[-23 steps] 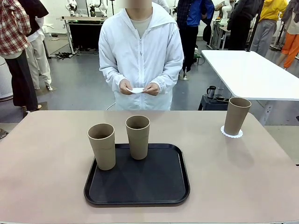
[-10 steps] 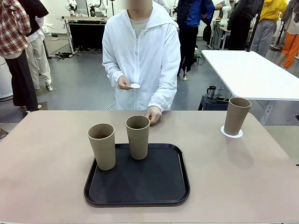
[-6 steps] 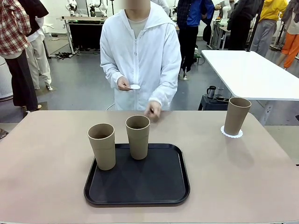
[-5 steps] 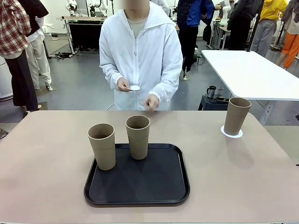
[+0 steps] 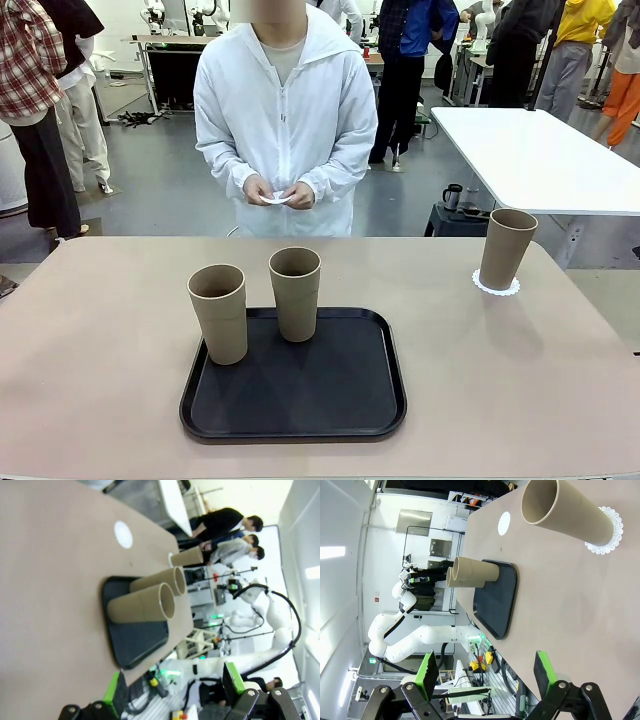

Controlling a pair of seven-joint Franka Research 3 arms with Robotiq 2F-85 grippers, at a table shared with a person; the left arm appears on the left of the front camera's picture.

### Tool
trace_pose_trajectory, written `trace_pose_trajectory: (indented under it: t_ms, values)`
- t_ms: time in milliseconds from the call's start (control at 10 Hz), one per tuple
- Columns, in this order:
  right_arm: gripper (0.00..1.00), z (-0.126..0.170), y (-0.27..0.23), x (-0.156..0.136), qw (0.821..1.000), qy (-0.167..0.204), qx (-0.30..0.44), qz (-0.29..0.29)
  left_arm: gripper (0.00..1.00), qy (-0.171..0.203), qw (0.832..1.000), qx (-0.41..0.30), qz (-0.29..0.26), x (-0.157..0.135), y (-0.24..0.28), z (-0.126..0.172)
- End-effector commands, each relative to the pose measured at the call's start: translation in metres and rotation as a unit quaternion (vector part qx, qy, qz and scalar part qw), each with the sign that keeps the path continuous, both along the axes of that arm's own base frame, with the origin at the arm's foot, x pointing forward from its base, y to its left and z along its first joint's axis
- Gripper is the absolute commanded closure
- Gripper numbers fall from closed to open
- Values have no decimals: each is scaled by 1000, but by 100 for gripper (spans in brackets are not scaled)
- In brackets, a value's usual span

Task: Place coasters on the table and set cups on them.
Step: Take one Reusable plastic cup from the Flat Tray and place it on a coaster set by the human.

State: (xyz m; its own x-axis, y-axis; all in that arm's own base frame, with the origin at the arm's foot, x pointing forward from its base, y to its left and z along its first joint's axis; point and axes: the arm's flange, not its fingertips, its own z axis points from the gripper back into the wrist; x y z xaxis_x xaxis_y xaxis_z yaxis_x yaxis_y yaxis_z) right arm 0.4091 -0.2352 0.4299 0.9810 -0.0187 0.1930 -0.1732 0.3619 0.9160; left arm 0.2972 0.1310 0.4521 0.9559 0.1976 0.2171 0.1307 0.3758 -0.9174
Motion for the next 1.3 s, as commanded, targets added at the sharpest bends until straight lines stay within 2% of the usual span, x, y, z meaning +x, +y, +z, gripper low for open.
trace_pose_trajectory:
  t_ms: [0,800,900,1000,1200]
  values:
    - [0,-1,0,0,1000,0,2,-4,0,-8,1000,-7,0,-1,1,0]
    - [0,0,0,0,1000,0,0,0,0,-8,1000,-7,0,-1,1,0]
    - [0,11,2,0,999,-26,-21,39,0,-8,1000,-7,0,-1,1,0]
    - [0,34,15,2,995,-50,-49,74,0,-8,1000,-7,0,-1,1,0]
    - [0,95,61,17,966,-111,-180,149,0,-8,1000,-7,0,-1,1,0]
